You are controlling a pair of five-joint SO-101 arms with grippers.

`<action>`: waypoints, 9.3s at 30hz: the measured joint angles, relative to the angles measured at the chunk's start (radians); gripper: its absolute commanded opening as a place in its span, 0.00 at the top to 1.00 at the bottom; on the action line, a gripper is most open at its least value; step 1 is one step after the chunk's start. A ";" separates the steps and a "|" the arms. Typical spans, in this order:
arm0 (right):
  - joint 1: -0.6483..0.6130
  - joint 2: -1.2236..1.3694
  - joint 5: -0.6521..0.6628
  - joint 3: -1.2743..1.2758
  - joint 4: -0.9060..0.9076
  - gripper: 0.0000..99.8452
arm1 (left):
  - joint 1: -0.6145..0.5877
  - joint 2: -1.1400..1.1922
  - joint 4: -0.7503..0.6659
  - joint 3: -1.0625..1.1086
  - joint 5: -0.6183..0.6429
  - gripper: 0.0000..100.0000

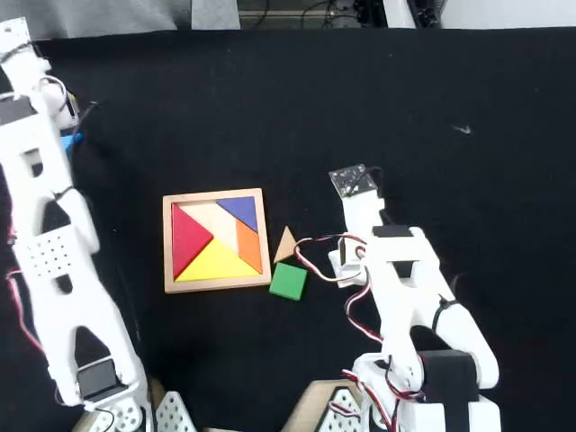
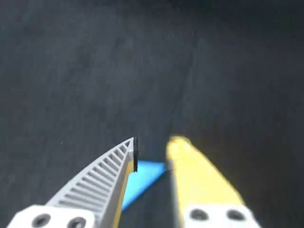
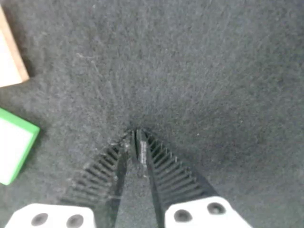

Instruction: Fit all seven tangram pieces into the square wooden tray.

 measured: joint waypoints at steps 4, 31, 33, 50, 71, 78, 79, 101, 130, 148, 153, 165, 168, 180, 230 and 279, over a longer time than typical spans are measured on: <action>0.000 0.000 0.000 0.000 0.000 0.99 | 0.000 0.298 -0.064 -0.307 0.000 0.94; -0.003 0.000 0.000 0.000 0.005 0.99 | 0.051 0.371 0.489 -0.431 -0.195 0.94; -0.003 0.000 0.000 0.000 0.005 0.99 | 0.066 0.359 0.529 -0.431 -0.259 0.94; -0.003 0.000 0.000 0.000 0.005 0.99 | -0.012 -0.021 0.594 -0.018 -0.496 0.94; -0.003 0.000 0.000 0.000 0.005 0.99 | 0.000 0.095 0.612 -0.072 -0.298 0.94; -0.003 0.000 0.000 0.000 0.005 0.99 | 0.043 0.087 0.647 -0.006 -0.414 0.96; -0.003 0.000 0.000 0.000 0.005 0.99 | 0.044 0.075 0.647 0.011 -0.422 0.97; -0.003 0.000 0.000 0.000 0.005 0.99 | -0.069 -0.964 0.445 1.109 -0.176 0.78; -0.003 0.000 0.000 0.000 0.005 0.99 | -0.110 -0.400 0.183 0.821 -0.031 0.78; -0.003 0.000 0.000 0.000 0.005 0.99 | -0.091 -0.393 0.229 0.812 0.175 0.78; -0.003 0.000 0.000 0.000 0.005 0.99 | -0.091 -0.393 0.222 0.812 0.178 0.91; -0.003 0.000 0.000 0.000 0.005 0.99 | -0.083 -0.393 0.232 0.812 0.180 0.89; -0.003 0.000 0.000 0.000 0.005 0.99 | -0.083 -0.393 0.236 0.812 0.158 0.94; -0.003 0.000 0.000 0.000 0.005 0.99 | -0.017 -0.463 0.348 0.776 -0.087 0.95; -0.003 0.000 0.000 0.000 0.005 0.99 | 0.381 -1.613 0.368 1.401 -0.138 0.95; -0.003 0.000 0.000 0.000 0.005 0.99 | 0.319 -2.349 -0.109 2.125 -0.196 0.96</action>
